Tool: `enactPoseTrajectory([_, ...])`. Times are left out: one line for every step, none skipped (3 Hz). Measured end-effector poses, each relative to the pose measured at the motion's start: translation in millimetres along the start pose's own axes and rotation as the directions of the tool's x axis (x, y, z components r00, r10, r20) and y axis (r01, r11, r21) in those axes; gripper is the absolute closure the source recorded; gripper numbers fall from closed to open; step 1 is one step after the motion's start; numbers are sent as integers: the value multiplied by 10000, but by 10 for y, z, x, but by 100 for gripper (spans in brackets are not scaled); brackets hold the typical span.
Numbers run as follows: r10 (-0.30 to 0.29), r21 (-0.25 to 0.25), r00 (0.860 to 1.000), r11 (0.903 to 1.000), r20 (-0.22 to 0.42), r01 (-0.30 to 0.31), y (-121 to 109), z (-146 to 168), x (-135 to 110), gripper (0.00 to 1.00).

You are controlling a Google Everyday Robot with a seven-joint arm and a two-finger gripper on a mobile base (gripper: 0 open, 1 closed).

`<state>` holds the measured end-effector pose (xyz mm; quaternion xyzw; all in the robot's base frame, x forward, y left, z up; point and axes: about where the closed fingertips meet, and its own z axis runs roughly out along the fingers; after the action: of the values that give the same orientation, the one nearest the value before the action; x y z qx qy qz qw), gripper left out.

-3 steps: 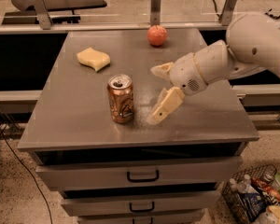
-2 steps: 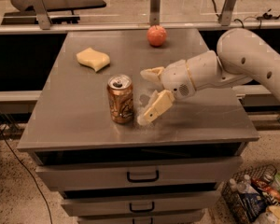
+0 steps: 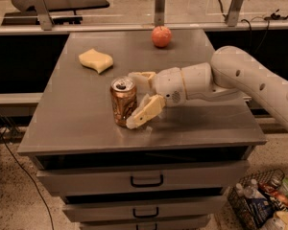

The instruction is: Pick orange can

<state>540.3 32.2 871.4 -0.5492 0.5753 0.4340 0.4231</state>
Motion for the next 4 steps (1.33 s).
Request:
enactPoseTrajectory([-68, -88, 9982, 9999, 599, 74, 55, 71, -74, 22])
enactPoseTrajectory([-84, -160, 9956, 9998, 938, 99, 94, 115, -125, 45])
enactPoseTrajectory([-199, -75, 9932, 9998, 1143, 209, 89, 79, -192, 69])
enactPoseTrajectory([-558, 253, 9905, 9983, 1255, 530, 9, -63, -315, 93])
